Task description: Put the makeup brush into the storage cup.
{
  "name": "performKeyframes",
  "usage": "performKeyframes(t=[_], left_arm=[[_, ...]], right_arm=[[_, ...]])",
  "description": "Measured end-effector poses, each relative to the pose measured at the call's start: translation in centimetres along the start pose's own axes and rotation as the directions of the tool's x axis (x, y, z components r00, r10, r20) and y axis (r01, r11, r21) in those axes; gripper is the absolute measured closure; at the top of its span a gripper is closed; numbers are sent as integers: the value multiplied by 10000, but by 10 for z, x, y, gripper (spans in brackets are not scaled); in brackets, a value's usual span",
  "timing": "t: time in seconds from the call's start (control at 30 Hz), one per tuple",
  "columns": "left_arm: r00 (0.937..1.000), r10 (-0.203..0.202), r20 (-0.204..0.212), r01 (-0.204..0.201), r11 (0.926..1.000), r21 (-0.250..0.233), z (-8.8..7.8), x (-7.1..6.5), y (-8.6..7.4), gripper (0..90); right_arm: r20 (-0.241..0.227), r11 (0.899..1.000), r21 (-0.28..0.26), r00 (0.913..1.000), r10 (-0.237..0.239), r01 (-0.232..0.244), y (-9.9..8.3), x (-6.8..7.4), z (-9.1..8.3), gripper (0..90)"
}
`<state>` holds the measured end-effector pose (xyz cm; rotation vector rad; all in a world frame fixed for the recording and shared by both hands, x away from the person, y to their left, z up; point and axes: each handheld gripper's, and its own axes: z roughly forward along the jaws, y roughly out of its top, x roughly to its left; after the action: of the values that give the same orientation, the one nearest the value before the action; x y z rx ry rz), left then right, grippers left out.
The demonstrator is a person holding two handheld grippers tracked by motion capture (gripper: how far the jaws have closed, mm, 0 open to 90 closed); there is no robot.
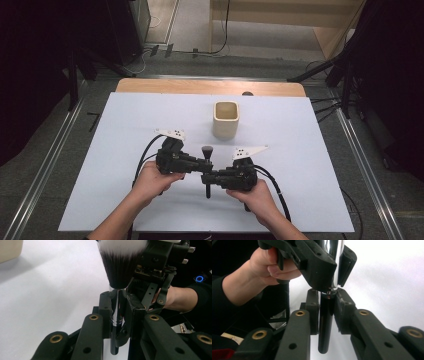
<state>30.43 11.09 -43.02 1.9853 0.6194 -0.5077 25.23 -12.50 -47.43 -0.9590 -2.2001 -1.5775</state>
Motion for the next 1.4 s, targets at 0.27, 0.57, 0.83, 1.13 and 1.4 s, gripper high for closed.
performKeyframes(t=[0.27,0.57,0.83,1.13,1.4], left_arm=[[10000,3,11,-2,10000,-80,-1,0,0,774],[10000,21,-53,-22,9998,-191,-2,-1,1,736],[9987,221,-469,-233,9994,-252,-6,-2,0,565],[9967,455,-677,-472,9986,-235,-12,0,-2,420],[9964,403,-748,-420,9989,-218,-17,6,-5,356]], right_arm=[[-75,9998,-35,9998,196,-196,1,0,-1,795],[-60,9994,69,9995,325,-325,2,0,-1,797],[68,9993,89,9993,363,-364,2,-2,-3,797],[244,9990,147,9988,415,-418,2,-4,-5,797],[426,9989,182,9981,435,-443,2,-7,-7,797]])
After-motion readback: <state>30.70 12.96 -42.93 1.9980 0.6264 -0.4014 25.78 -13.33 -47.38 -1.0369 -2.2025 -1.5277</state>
